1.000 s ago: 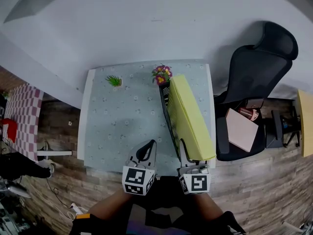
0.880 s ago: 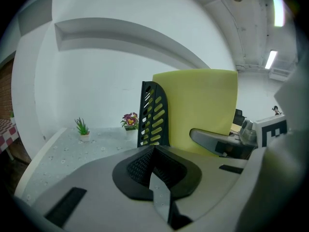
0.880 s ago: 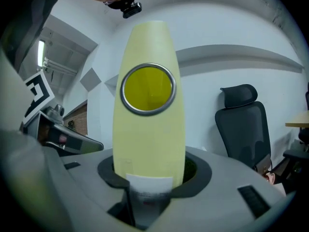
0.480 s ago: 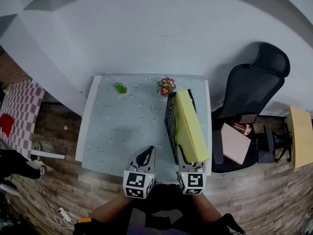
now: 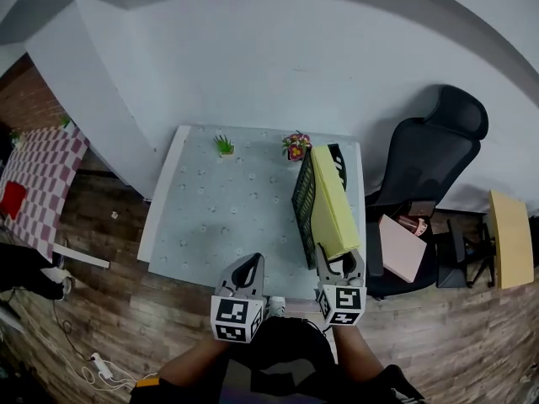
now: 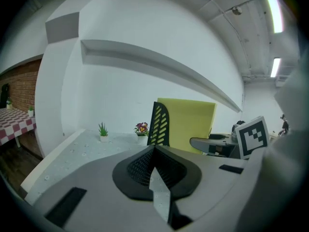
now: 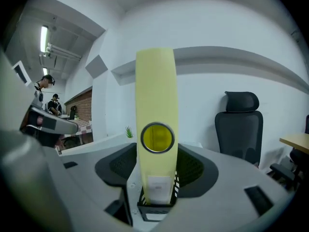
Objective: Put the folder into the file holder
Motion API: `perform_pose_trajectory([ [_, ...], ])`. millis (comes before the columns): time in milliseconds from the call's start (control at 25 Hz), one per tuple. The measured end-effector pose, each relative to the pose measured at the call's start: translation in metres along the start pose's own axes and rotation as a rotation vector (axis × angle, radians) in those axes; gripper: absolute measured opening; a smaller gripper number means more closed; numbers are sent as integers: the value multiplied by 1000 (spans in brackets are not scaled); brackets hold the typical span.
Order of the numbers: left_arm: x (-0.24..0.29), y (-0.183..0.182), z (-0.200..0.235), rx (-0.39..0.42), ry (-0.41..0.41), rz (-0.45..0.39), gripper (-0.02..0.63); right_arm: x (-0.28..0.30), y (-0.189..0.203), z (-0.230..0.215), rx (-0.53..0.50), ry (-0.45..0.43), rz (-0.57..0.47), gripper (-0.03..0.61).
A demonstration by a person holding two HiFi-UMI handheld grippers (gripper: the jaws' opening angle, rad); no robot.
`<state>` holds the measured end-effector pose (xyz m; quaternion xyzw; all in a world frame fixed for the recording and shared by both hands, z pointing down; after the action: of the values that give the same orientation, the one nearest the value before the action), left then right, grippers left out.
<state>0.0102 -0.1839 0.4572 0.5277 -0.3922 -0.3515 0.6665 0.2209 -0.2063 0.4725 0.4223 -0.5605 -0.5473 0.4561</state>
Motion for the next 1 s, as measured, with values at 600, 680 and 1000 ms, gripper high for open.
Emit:
perform_pose_trajectory([
  [600,-125,15,-39,-13,-1,-70,5,-131,-38,61,-25,-16,-37,247],
  [680,-135,17,-47,-5,2,-74,5,-148,-43,69,-25,-31,-39,247],
  [1000,-156,20,-64,2,-23,-95,5,-177,-48,88,1,-137,-40,221],
])
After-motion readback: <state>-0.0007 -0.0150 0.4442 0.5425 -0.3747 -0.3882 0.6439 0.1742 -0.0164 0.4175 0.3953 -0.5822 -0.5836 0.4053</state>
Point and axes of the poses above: the fingertips, and each gripper's own axes: x forward along the fingers, z to its left, y out of its underside, the point moved 6 cm from there along -x, backward along the fingers, and after that the axes turned 12 degrees about -z, right-handed, at the moved point
